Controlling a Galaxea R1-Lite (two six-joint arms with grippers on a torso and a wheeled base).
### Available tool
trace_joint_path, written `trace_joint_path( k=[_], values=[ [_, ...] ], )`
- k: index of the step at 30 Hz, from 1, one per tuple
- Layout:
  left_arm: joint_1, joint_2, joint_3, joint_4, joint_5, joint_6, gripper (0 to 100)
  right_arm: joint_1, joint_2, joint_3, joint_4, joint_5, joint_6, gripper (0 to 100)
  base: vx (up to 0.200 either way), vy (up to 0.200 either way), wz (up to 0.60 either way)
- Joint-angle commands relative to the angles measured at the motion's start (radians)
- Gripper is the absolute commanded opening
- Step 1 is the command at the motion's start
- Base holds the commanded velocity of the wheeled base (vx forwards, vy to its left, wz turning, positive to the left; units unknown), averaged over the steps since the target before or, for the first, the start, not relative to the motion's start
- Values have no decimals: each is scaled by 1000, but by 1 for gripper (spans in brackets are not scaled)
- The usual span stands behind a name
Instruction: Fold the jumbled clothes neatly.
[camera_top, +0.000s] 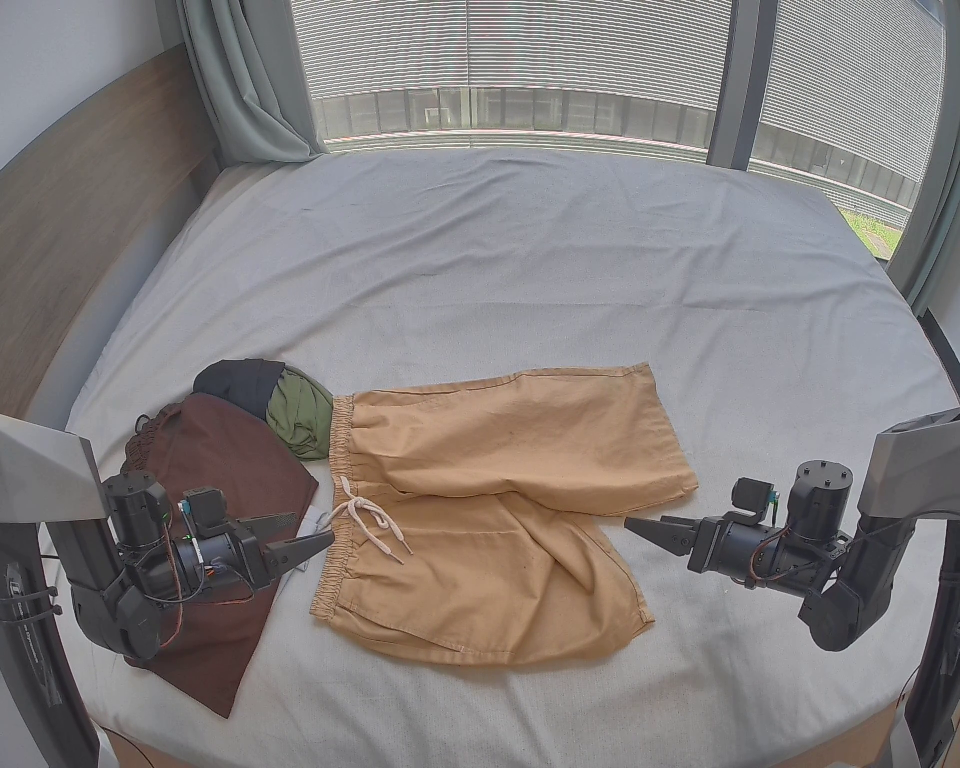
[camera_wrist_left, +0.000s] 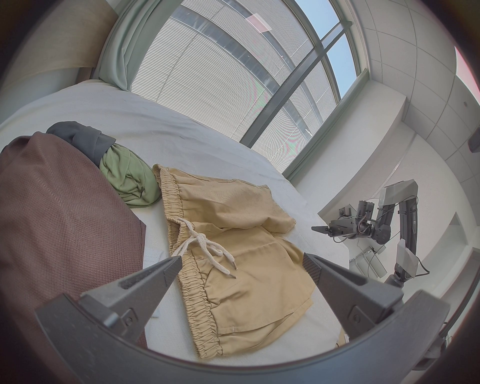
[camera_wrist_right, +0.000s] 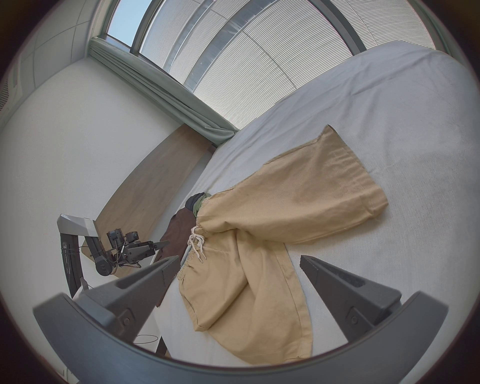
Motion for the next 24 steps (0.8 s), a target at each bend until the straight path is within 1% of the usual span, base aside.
trace_joint_path(
  k=[1,6,10,15,24],
  values=[
    [0,8,0,0,1,-1,100,-5,46,-4,0,0,-1,100,0,0,0],
    [2,17,0,0,1,1,100,-25,66,12,0,3,-3,100,0,0,0],
    [2,24,0,0,0,25,100,-26,91,42,0,4,-6,100,0,0,0],
    [3,40,-1,0,0,47,100,-42,149,48,0,6,-68,100,0,0,0],
    [10,36,-4,0,0,47,100,-39,174,78,0,9,-81,100,0,0,0]
  ],
)
